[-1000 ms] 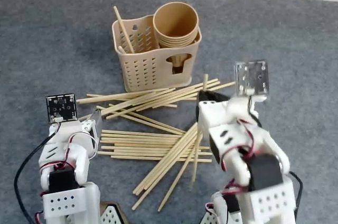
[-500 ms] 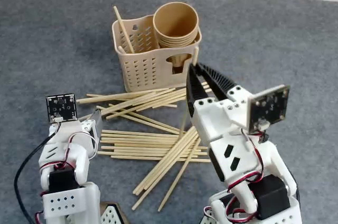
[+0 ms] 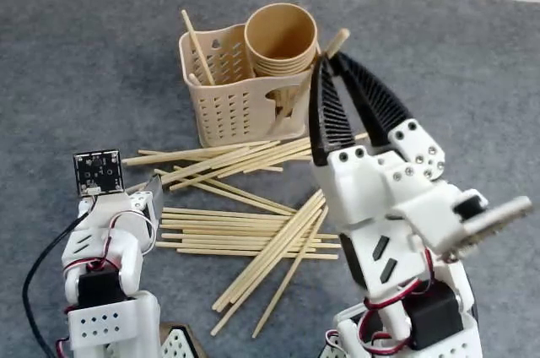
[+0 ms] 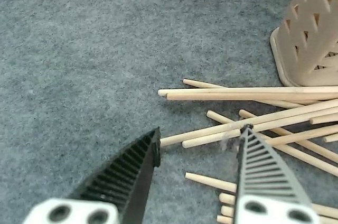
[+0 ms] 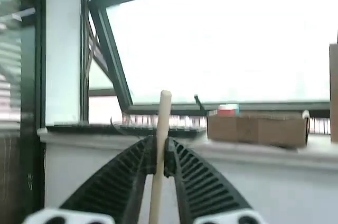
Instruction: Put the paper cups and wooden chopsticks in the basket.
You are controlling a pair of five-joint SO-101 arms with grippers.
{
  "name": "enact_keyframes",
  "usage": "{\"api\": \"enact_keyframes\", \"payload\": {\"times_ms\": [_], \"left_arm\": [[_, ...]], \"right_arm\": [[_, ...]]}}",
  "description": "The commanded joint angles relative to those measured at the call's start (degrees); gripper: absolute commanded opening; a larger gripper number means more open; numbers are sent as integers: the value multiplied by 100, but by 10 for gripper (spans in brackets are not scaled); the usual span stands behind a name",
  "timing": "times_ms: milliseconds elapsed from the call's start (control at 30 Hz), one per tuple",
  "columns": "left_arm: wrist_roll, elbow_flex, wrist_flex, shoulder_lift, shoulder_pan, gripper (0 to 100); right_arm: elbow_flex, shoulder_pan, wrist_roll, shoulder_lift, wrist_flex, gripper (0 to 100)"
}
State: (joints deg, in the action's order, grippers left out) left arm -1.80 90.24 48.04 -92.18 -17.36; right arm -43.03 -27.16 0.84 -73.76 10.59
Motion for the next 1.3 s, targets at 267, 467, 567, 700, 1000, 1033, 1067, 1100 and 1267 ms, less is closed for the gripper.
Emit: {"api": "enact_keyframes", "payload": {"times_ms": [267, 467, 567, 700, 1000, 1033, 1067, 1100, 1267], "left_arm": [[44, -48, -105, -66, -40, 235], [53, -48, -105, -66, -40, 235], [53, -48, -105, -66, -40, 235], [53, -48, -105, -66, -40, 235], [53, -48, -105, -66, -40, 235], [53, -48, -105, -66, -40, 235], [53, -48, -105, -66, -40, 235], [53, -48, -105, -66, -40, 235], [53, -48, -105, -66, -40, 235]], "right_arm": [[1481, -66, -53, 2862, -1982, 5], [2563, -435, -79, 4084, -1965, 5], [2651, -725, -88, 4479, -1956, 5], [2387, -840, -88, 4936, -1956, 5], [2360, -831, -88, 5719, -1473, 94], [2387, -840, -88, 5736, -1200, 127], [2396, -840, -88, 5745, -919, 156], [2396, -840, -88, 5745, -681, 172], [2545, -848, -88, 5297, 136, 174]]}}
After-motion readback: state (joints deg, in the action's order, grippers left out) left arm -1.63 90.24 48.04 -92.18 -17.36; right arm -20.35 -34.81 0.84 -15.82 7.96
